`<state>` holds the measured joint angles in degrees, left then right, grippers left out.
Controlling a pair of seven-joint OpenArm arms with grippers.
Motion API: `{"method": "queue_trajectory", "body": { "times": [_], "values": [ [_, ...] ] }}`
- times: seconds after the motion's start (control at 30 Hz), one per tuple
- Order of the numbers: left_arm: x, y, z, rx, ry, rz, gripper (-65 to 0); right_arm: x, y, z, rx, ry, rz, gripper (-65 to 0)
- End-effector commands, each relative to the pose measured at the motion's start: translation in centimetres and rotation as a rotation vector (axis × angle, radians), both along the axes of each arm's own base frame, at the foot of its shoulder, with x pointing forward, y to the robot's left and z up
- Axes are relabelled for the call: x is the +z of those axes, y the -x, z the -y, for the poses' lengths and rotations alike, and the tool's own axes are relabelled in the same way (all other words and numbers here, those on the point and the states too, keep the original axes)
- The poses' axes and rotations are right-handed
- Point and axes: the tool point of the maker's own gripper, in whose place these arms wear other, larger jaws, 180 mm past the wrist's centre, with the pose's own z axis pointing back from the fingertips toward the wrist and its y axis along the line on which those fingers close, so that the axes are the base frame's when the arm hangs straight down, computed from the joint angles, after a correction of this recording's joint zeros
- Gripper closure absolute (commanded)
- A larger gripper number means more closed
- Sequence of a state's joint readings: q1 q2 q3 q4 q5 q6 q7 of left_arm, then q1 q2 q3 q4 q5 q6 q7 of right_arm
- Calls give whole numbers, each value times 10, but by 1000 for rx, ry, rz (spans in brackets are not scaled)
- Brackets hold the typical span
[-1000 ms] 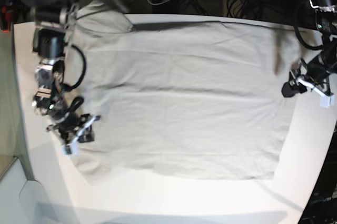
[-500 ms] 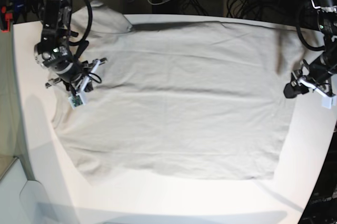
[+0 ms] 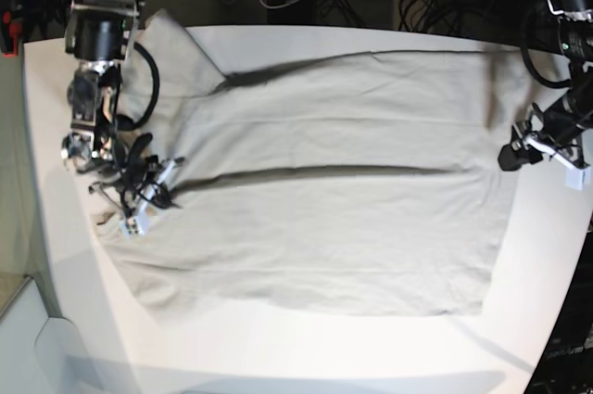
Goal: Layout the t-shirt on the table in an organized manner, then fold the t-shirt properly
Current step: 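Grasp the shirt's collar-side corners with both grippers and pull them apart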
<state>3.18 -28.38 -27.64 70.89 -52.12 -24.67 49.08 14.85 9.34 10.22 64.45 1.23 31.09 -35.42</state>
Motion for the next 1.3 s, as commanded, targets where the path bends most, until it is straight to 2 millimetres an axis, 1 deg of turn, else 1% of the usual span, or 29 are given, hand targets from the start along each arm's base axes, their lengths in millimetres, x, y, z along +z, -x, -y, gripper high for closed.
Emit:
{"method": "queue_trajectory", "body": {
  "times": [0.0,0.07,0.23,0.3,0.33,0.43,0.47,0.57,0.6,0.7,0.77,0.8,0.83,0.87,0.97,1.0,1.03,1.07,1.1,1.17,1.27],
  "values": [
    [20,-11,-7,0,-17,63,-324,3,0,12,1,54,-19,-18],
    [19,-11,-6,-3,-14,60,-324,19,-6,14,3,74,27,-18],
    [19,-11,-3,-5,-6,62,-324,55,5,10,28,126,146,-18],
    [17,-11,1,-8,3,60,-324,67,13,0,39,128,186,-18],
    [14,-11,6,-5,18,61,-324,71,20,-4,44,133,194,-18],
    [14,-9,15,-14,28,67,-324,75,40,-6,53,160,185,-18],
    [7,0,18,-24,29,40,-324,76,48,-8,56,165,177,-18],
    [-1,16,27,-69,21,-19,-324,75,69,-19,59,156,162,-18],
    [-1,18,29,-80,19,-28,-324,76,72,-21,60,155,164,-18],
    [-11,33,32,-106,18,-92,-324,73,83,-23,63,157,151,-18],
    [-17,43,31,-108,15,-120,-323,67,92,-25,64,150,131,-18],
    [-19,47,31,-109,14,-132,-311,65,95,-27,63,145,123,-18],
    [-21,50,30,-109,13,-139,-285,63,97,-27,64,145,117,-18],
    [-23,53,30,-109,13,-149,-238,62,99,-27,64,145,114,-18],
    [-25,55,30,-109,15,-158,-41,61,101,-27,63,142,108,-18],
    [-27,56,30,-105,17,-163,0,57,105,-27,64,142,96,-18],
    [-28,57,29,-102,17,-167,0,55,109,-28,67,142,88,-18],
    [-29,59,29,-103,16,-173,-15,57,111,-29,71,144,91,-18],
    [-32,63,29,-103,16,-182,-16,59,113,-31,75,143,95,-18],
    [-34,66,29,-106,13,-193,0,62,117,-37,72,132,103,-18],
    [-37,68,25,-106,-13,-205,-2,64,122,-39,70,128,105,-18]
  ]
}}
